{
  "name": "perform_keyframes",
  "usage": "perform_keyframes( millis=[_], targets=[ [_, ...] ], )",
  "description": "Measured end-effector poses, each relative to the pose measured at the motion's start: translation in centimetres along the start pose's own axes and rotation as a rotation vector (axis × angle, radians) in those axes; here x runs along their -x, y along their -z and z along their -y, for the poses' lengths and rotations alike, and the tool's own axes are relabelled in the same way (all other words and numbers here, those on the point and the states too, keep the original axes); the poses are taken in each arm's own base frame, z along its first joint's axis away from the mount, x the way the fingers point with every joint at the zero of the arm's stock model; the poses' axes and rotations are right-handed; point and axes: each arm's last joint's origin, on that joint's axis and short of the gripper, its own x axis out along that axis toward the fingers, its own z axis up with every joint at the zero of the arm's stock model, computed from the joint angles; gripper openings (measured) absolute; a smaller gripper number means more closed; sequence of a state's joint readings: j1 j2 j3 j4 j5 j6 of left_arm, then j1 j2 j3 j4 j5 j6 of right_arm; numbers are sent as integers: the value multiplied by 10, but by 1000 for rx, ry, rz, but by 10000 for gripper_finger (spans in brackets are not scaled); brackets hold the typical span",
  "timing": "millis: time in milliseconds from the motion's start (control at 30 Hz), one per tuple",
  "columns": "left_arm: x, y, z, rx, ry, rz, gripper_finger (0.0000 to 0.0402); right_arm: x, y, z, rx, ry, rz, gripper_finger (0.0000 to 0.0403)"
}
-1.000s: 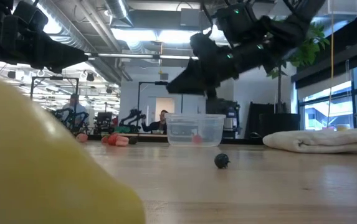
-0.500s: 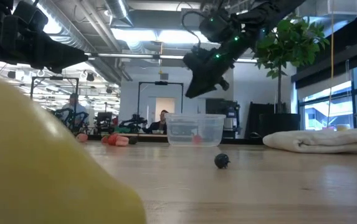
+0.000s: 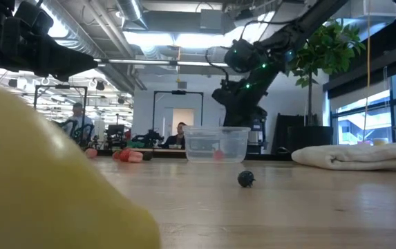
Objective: Pick and placing Produce into tupperware
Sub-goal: Put the top blueberry into the transparent container
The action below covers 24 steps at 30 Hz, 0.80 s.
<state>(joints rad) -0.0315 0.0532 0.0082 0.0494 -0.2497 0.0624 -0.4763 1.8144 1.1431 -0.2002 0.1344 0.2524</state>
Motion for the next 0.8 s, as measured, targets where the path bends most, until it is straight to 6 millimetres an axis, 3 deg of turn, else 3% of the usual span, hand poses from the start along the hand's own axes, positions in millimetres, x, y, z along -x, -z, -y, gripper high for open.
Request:
perform_keyframes(
  millis=[233,800],
  targets=[
    [0,0,0,0,-4,2,124,-20,9,1,7,11,-46,65],
    [0,0,0,0,-5,2,124,-22,8,0,25,8,-50,69]
  ],
)
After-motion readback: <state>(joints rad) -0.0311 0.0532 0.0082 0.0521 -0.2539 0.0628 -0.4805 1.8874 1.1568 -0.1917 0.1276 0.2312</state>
